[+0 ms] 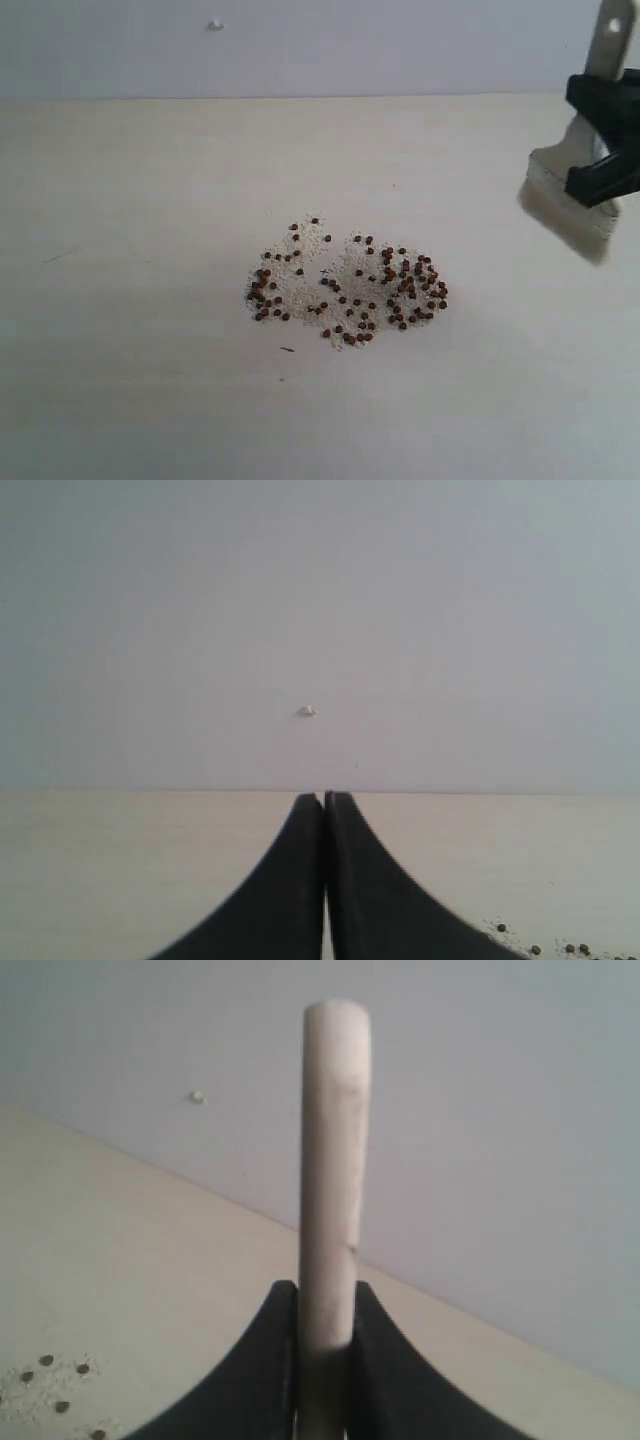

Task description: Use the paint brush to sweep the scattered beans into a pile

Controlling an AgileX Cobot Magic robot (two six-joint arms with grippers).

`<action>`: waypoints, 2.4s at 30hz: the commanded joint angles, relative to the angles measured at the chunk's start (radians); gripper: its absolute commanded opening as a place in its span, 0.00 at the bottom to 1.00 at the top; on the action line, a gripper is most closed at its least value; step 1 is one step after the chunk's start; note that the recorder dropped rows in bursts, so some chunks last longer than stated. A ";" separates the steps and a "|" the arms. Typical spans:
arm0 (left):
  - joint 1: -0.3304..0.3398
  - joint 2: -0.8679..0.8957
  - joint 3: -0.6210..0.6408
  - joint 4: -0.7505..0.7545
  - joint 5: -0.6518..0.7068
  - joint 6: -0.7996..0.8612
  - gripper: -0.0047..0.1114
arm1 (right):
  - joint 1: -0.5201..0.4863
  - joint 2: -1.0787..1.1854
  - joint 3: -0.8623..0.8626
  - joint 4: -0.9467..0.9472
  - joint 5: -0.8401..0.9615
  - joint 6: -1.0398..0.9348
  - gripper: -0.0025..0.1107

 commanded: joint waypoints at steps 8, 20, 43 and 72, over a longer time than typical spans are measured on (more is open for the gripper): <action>-0.004 0.005 0.002 -0.006 0.007 0.004 0.04 | 0.483 0.188 0.001 1.251 -0.132 -1.061 0.02; -0.004 0.005 0.002 -0.006 0.007 0.004 0.04 | 0.895 0.446 0.001 1.793 -0.493 -1.019 0.02; -0.006 0.005 0.002 -0.006 0.007 0.004 0.04 | 0.952 0.728 -0.383 1.816 -0.306 -0.941 0.02; -0.018 0.005 0.002 -0.006 0.007 0.008 0.04 | 0.757 0.781 -0.377 1.506 -0.223 -1.056 0.02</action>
